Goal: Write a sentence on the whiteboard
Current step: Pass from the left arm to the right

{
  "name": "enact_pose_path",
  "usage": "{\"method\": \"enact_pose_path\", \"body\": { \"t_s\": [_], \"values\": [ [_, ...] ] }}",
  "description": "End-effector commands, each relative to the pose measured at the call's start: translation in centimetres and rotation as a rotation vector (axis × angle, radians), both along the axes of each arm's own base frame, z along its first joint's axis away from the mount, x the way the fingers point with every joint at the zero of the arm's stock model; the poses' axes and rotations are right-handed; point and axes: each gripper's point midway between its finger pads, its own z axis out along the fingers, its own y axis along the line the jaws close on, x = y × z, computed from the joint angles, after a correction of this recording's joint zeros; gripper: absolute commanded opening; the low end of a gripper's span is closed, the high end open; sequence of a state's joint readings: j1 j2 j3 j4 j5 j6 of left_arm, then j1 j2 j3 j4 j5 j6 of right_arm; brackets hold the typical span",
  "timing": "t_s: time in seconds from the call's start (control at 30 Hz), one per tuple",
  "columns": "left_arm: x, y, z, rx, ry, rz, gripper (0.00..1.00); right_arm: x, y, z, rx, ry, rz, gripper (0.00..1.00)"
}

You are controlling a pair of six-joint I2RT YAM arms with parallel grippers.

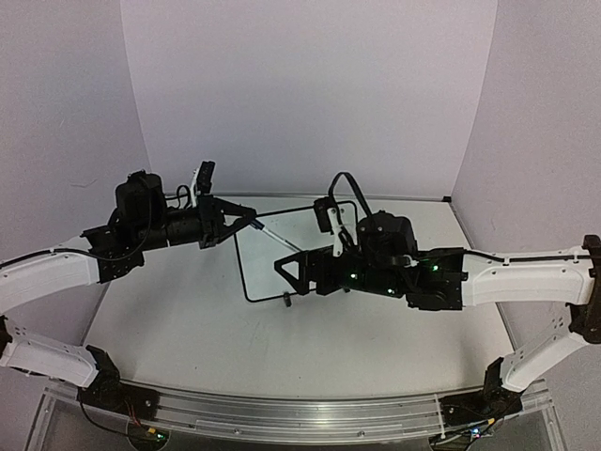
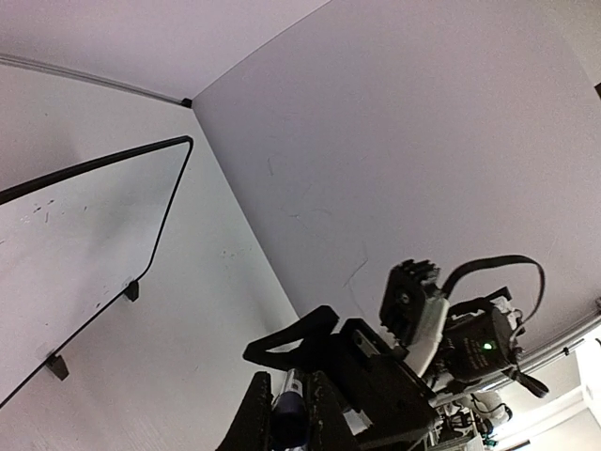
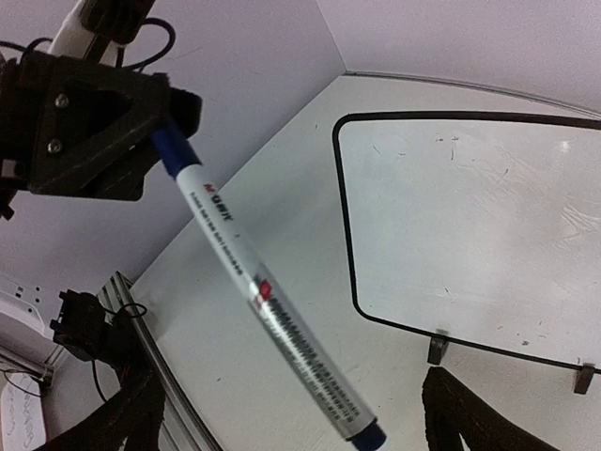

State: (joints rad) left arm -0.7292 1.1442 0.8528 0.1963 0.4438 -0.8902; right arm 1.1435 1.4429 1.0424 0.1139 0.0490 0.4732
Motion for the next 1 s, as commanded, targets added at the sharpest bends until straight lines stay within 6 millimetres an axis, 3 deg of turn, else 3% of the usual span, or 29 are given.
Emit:
{"method": "enact_pose_path", "body": {
  "t_s": [0.0, 0.23, 0.37, 0.47, 0.67, 0.97],
  "values": [
    [-1.2, 0.7, 4.5, -0.157, -0.092, -0.029, 0.0, 0.3, 0.2, 5.4, 0.3, 0.017, 0.042, 0.91],
    [-2.1, 1.2, 5.7, -0.218, -0.107, -0.043, 0.0, -0.2, 0.3, 8.5, 0.497, 0.007, 0.132, 0.84],
    [-2.3, 1.4, 6.0, -0.231, -0.115, -0.045, 0.0, -0.8, 1.2, 10.1, 0.572, 0.003, 0.196, 0.74],
    [-2.3, 1.5, 6.2, -0.233, -0.118, -0.044, 0.0, -1.0, 1.9, 10.3, 0.589, 0.011, 0.229, 0.7],
    [-2.1, 1.7, 5.7, -0.23, -0.11, -0.021, 0.0, -1.2, 3.0, 10.2, 0.621, 0.037, 0.269, 0.5],
    [-2.2, 1.5, 5.5, -0.23, -0.092, -0.039, 0.0, -1.1, 2.8, 10.6, 0.655, 0.028, 0.268, 0.53]
  ]
}}
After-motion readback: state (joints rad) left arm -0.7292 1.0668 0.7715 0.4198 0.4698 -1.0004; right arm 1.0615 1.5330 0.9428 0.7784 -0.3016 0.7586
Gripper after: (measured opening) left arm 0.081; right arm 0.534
